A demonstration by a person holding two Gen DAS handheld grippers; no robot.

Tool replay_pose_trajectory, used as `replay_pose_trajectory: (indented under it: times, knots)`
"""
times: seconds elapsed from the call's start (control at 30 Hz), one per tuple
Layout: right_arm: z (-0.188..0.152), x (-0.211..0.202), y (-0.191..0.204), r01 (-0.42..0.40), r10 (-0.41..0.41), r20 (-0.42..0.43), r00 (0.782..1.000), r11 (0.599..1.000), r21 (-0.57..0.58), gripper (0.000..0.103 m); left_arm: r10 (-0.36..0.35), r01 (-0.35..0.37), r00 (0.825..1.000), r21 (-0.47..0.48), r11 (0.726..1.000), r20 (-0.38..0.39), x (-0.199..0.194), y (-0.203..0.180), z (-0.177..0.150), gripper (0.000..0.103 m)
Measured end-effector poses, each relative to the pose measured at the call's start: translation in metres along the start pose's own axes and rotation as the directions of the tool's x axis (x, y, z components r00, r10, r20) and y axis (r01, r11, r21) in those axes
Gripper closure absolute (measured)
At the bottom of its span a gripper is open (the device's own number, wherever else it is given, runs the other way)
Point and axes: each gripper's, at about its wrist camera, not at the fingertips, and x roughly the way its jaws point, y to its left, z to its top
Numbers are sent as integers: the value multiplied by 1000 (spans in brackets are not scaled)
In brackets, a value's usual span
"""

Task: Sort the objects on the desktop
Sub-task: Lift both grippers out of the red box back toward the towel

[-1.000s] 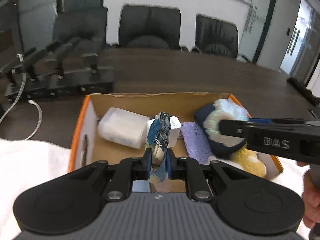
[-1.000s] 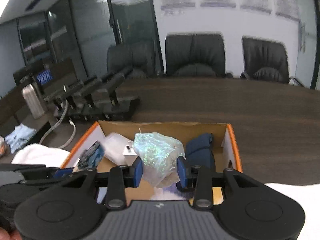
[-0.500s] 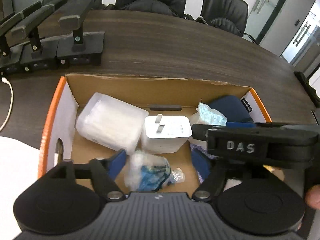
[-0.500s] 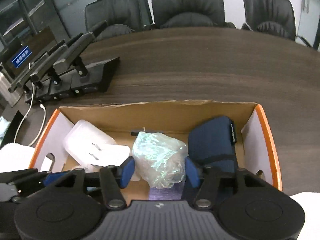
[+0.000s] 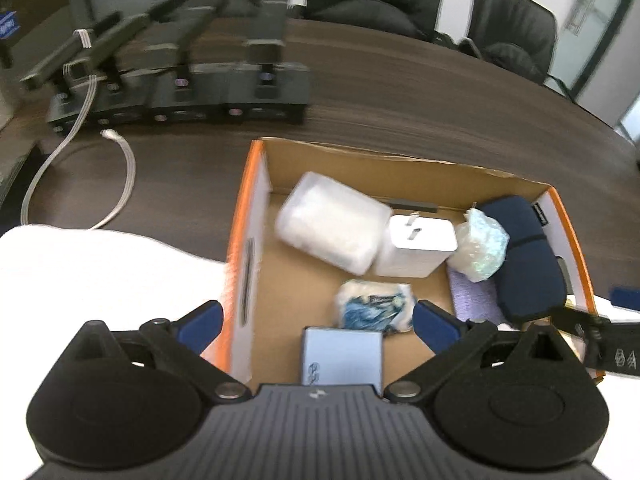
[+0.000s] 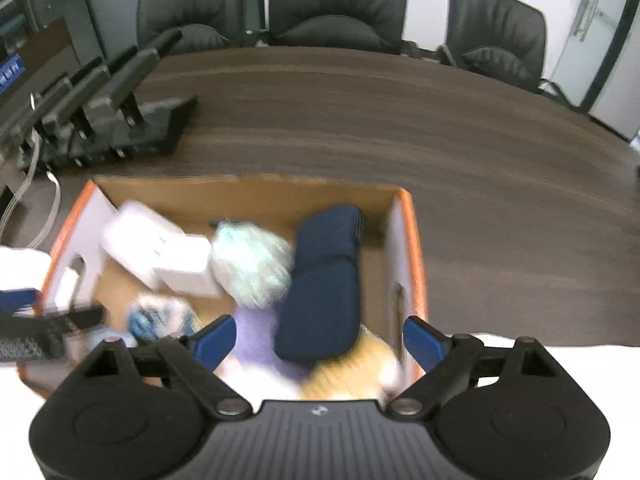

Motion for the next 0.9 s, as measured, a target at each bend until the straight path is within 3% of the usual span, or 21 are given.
replay_pose_trajectory:
  times: [0.23,0.33,0.47,0.6,0.77,0.9]
  knots:
    - [-47,-42,-16,4,-4,32,999,1000,15,13,16,-18,999,37,999,38,-34,-10,-40,0]
    - [-63,-56,-17,-20,18,47,999,999,32,13,32,-40,994,74,996,104,-51,-20,-63,0]
    - [-87,-74,-13,-69,63,106,992,996,51,13,46,-65,980,93,994,195,-76,-28,-93,0]
    - [-112,-89,-1,-50,38,192,981,997,59,13,31,-60,954,90,994,298,-103,-30,-121,0]
    - [-143,-114,13,-83,67,285,956,995,46,13,20,-54,930,81,995,368,-123,-29,-155,0]
    - [-166,-131,18,-125,100,323,941,990,59,13,37,-71,922,76,995,385,-131,-28,-180,0]
